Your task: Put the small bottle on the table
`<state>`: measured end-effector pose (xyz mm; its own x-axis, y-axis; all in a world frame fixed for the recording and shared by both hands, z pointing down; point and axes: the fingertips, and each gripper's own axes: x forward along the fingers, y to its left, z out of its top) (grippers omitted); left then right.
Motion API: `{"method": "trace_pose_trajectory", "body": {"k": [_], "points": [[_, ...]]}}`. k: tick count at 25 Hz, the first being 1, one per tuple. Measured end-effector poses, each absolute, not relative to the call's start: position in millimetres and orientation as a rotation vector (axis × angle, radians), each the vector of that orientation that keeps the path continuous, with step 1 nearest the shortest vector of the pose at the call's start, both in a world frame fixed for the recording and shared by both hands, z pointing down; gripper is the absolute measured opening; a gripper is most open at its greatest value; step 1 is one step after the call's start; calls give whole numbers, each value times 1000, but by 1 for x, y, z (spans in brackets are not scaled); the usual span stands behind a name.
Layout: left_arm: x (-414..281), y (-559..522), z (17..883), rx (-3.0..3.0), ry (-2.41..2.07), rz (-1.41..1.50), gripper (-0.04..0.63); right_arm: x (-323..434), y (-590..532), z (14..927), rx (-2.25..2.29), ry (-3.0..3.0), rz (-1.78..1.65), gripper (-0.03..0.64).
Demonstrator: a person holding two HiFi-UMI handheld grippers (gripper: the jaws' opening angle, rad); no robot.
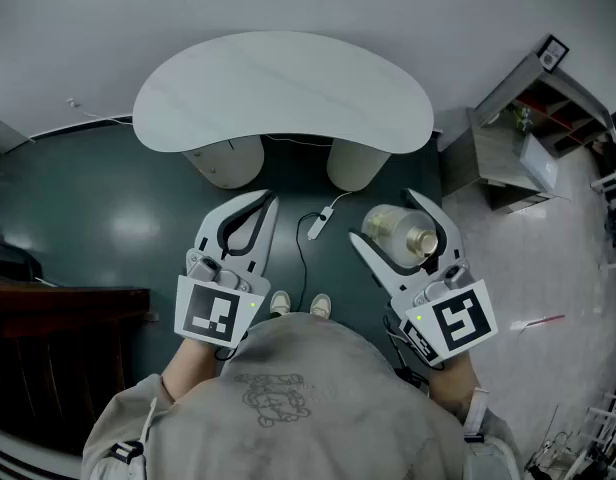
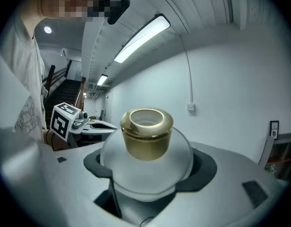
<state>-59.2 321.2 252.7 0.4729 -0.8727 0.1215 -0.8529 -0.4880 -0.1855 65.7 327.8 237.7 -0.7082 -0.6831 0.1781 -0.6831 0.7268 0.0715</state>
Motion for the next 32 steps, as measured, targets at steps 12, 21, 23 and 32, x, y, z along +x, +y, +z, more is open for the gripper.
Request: {"method": "trace_pose_trajectory", "body": {"k": [12, 21, 23, 32], "points": [[-46, 328, 248, -2597, 1540, -312, 20, 74, 333, 236, 1071, -2776, 45, 348], [-22, 320, 247, -2600, 1528, -305, 20, 99, 327, 238, 1083, -2770, 51, 348], [-15, 319, 248, -2597, 1534, -305, 20, 105, 326, 241, 1076, -2772, 53, 348], [13, 321, 258, -2571, 1555, -297, 20, 137, 329, 251, 1068, -2786, 23, 348]]}}
